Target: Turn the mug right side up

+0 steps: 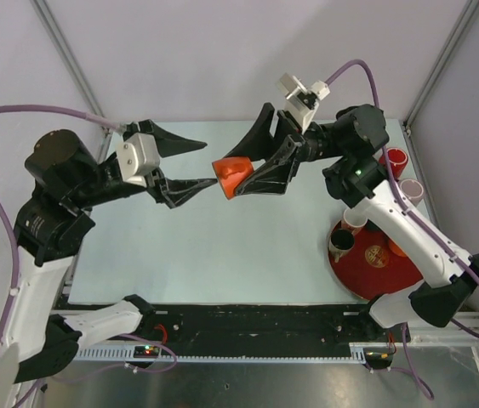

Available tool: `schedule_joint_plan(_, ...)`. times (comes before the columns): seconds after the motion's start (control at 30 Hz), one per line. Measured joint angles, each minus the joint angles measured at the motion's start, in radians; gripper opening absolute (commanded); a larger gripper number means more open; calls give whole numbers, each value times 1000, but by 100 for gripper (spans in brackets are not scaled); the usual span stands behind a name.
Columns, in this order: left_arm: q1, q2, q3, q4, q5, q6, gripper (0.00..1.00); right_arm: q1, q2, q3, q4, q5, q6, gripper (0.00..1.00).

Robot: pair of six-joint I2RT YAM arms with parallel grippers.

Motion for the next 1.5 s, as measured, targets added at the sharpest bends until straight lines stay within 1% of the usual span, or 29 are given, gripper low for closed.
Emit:
schedule_joint_plan(0.1, -2, 23, 29, 15, -10, -33, 62, 7, 23, 7, -16, 1, -8, 0)
schedule_joint_plan(0.17, -3, 37, 34, 30, -19, -47, 57, 14, 42, 14, -28, 2, -10, 0)
schedule_joint_plan(0.23, -6, 46, 34, 33, -31, -57, 48, 17, 60, 24, -36, 2, -11, 0)
schedule_joint_plan(0.3, -15, 51, 32, 34, -55, -58, 31, 17, 77, 42, -47, 4, -16, 0)
schedule_joint_plan(0.33, -19, 51, 30, 34, -64, -57, 16, 17, 83, 51, -53, 6, -19, 0)
schedule_joint_plan(0.37, -24, 50, 25, 35, -77, -51, 8, 16, 90, 64, -64, 10, -27, 0)
schedule_joint_plan(0.43, -31, 45, 13, 44, -105, -32, 2, 13, 105, 96, -100, 19, -41, 17)
schedule_joint_plan(0.47, -30, 43, 9, 50, -117, -31, 1, 10, 110, 106, -118, 26, -46, 33)
schedule_joint_plan(0.5, -31, 40, 0, 52, -127, -33, 1, 5, 112, 110, -134, 26, -49, 46)
schedule_joint_plan(0.57, -34, 37, -15, 55, -158, -56, 0, -10, 112, 110, -166, 30, -53, 75)
schedule_joint_plan(0.6, -38, 36, -24, 61, -193, -82, 0, -18, 112, 110, -182, 39, -55, 87)
schedule_joint_plan(0.63, -42, 37, -32, 68, -242, -111, 0, -27, 110, 108, -202, 59, -55, 93)
schedule_joint_plan(0.7, -42, 38, -55, 63, -412, -192, 0, -62, 97, 98, -278, 188, -86, 98)
schedule_joint_plan(0.73, -40, 40, -64, 55, -500, -232, 0, -77, 91, 95, -314, 250, -101, 99)
schedule_joint_plan(0.77, -37, 42, -71, 47, -567, -262, 0, -89, 84, 95, -377, 356, -132, 99)
schedule_joint_plan(0.83, -34, 45, -89, 24, -719, -340, 0, -93, 78, 103, -480, 520, -181, 99)
schedule_joint_plan(0.9, -34, 50, -104, -10, -848, -413, 0, -53, 79, 130, -605, 716, -240, 99)
schedule_joint_plan(0.93, -33, 54, -108, -28, -898, -447, 0, -27, 81, 142, -647, 789, -262, 99)
schedule_joint_plan(0.97, -33, 59, -109, -47, -940, -478, 0, 21, 84, 161, -700, 900, -293, 99)
schedule_joint_plan(1.03, -32, 69, -111, -75, -992, -530, 0, 116, 90, 186, -757, 1079, -343, 96)
schedule_joint_plan(1.1, -32, 79, -115, -98, -1023, -571, 0, 221, 103, 213, -799, 1261, -393, 90)
schedule_joint_plan(1.2, -32, 94, -121, -123, -1048, -609, 0, 356, 143, 261, -817, 1489, -475, 85)
schedule_joint_plan(1.27, -32, 103, -122, -134, -1052, -621, 0, 409, 162, 266, -815, 1594, -525, 83)
schedule_joint_plan(1.37, -32, 109, -122, -143, -1054, -636, 0, 446, 187, 267, -811, 1698, -588, 77)
schedule_joint_plan(1.4, -32, 109, -122, -145, -1054, -638, 0, 450, 196, 267, -811, 1721, -605, 76)
schedule_joint_plan(1.5, -32, 109, -122, -145, -1054, -638, 0, 447, 222, 267, -810, 1767, -642, 66)
